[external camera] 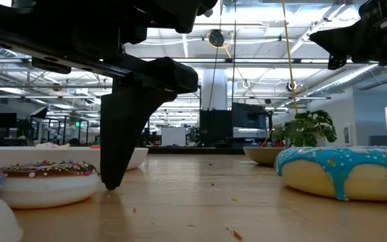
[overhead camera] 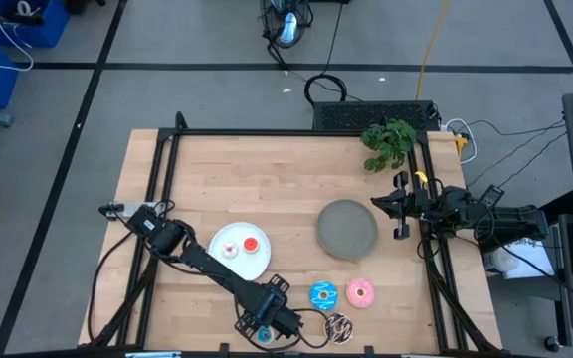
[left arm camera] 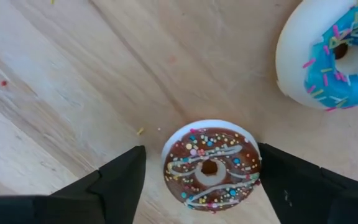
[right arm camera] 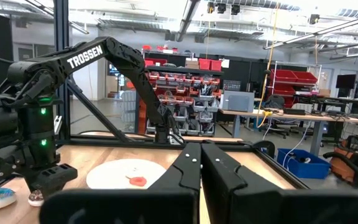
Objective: Pick & Place donuts
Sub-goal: Put the small brown donut on the white plate
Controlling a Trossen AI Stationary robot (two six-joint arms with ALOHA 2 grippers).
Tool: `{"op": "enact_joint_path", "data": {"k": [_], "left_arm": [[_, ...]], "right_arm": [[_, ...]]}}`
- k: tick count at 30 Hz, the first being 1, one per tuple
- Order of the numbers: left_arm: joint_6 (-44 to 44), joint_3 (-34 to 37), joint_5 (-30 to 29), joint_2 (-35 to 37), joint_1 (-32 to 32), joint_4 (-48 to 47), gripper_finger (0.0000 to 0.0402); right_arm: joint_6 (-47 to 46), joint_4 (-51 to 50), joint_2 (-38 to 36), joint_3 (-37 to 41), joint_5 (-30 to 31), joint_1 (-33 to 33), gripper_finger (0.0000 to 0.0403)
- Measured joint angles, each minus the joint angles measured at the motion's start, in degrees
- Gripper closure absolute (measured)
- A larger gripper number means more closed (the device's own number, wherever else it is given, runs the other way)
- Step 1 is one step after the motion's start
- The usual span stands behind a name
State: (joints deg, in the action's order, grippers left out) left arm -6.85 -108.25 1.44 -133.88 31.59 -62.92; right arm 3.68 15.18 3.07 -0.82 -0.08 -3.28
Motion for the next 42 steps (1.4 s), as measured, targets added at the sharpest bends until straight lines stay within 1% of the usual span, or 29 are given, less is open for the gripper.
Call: {"op": "enact_joint_path", "data": {"k": [9, 13, 16, 19, 21, 26, 30, 33, 36, 42], "left_arm": [[-0.1, 0.0, 0.0, 0.0, 0.0, 0.0, 0.0202], [1.3, 0.0, -0.2, 0.1, 0.0, -0.2, 0.0227], [3.2, 0.1, -1.0, 0.8, -0.2, -1.4, 0.0232], [5.2, -1.5, -1.9, 2.9, -0.5, -5.8, 0.0224], [6.7, -2.4, -3.2, 5.3, -0.6, -7.7, 0.0216], [11.0, -2.7, -4.3, 11.4, -1.2, -8.5, 0.0193], [15.5, -2.7, -4.8, 17.0, -2.1, -10.0, 0.0189], [20.1, -2.7, -5.1, 20.4, -3.1, -11.2, 0.0197], [23.5, -2.8, -6.2, 23.6, -3.7, -14.6, 0.0214], [29.4, -2.7, -8.4, 27.9, -4.3, -26.4, 0.0253]], "right_arm": [[0.0, 0.0, 0.0, 0.0, 0.0, 0.0, 0.0403], [0.0, 0.0, 0.0, 0.0, 0.0, 0.0, 0.0403], [0.0, 0.0, 0.0, 0.0, 0.0, 0.0, 0.0403], [0.0, 0.0, 0.0, 0.0, 0.0, 0.0, 0.0403], [0.0, 0.0, 0.0, 0.0, 0.0, 0.0, 0.0403], [0.0, 0.2, 0.1, 0.0, 0.0, 0.0, 0.0403], [0.0, 0.2, 0.1, 0.0, 0.0, 0.0, 0.0403], [0.0, 0.3, 0.1, 0.0, 0.0, 0.0, 0.0403], [0.0, 0.3, 0.1, 0.0, 0.0, 0.0, 0.0403], [0.0, 0.3, 0.2, 0.0, 0.0, 0.0, 0.0403]]}}
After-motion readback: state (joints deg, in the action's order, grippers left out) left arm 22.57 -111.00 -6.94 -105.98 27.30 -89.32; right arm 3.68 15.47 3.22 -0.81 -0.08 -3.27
